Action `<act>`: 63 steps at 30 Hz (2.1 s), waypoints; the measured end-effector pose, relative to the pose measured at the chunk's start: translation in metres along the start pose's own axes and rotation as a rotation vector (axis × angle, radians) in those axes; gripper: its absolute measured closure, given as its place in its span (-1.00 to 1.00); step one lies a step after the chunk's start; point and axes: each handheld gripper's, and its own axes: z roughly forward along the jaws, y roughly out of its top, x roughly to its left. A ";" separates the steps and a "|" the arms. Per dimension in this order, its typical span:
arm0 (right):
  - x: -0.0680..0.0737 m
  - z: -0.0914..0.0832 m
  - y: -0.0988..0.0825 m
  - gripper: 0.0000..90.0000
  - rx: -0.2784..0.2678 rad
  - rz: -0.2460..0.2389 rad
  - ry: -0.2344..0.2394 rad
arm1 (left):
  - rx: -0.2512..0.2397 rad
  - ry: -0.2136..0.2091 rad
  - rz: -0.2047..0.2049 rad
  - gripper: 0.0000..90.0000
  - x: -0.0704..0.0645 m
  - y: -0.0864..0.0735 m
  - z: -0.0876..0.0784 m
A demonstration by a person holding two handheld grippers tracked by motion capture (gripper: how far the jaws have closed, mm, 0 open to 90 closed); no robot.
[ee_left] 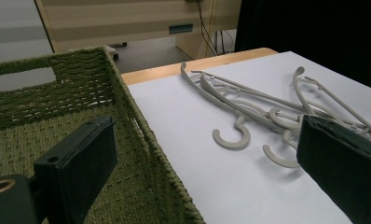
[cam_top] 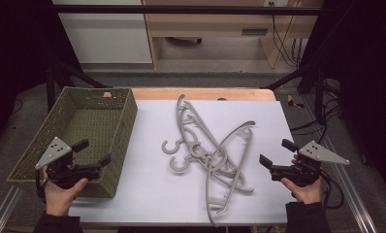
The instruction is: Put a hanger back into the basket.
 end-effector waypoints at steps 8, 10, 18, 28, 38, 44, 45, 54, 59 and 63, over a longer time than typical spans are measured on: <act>0.000 -0.002 -0.001 -0.97 0.005 -0.002 -0.008 | 0.026 -0.023 0.011 -0.88 -0.015 0.000 0.012; 0.001 -0.002 -0.001 -0.97 0.002 -0.002 -0.006 | 0.033 -0.028 0.022 -0.88 -0.019 -0.001 0.014; 0.003 0.001 -0.001 -0.97 0.023 -0.011 -0.003 | 0.050 -0.057 0.043 -0.86 -0.040 -0.002 0.025; 0.004 0.003 -0.001 -0.97 0.028 -0.008 0.002 | 0.112 -0.097 0.070 -0.83 -0.065 -0.005 0.046; 0.005 0.005 -0.002 -0.97 0.033 -0.009 0.005 | 0.159 -0.154 0.095 -0.81 -0.098 -0.004 0.076; 0.006 0.007 -0.002 -0.96 0.038 -0.013 0.007 | 0.186 -0.182 0.099 -0.79 -0.118 -0.007 0.094; 0.006 0.007 -0.002 -0.96 0.038 -0.013 0.007 | 0.191 -0.188 0.098 -0.79 -0.121 -0.007 0.097; 0.007 0.008 -0.003 -0.96 0.042 -0.011 0.011 | 0.235 -0.237 0.099 -0.75 -0.146 -0.013 0.121; 0.007 0.008 -0.003 -0.96 0.042 -0.011 0.012 | 0.262 -0.255 0.107 -0.70 -0.160 -0.019 0.133; 0.007 0.008 -0.002 -0.96 0.040 -0.010 0.011 | 0.281 -0.271 0.109 -0.66 -0.170 -0.023 0.144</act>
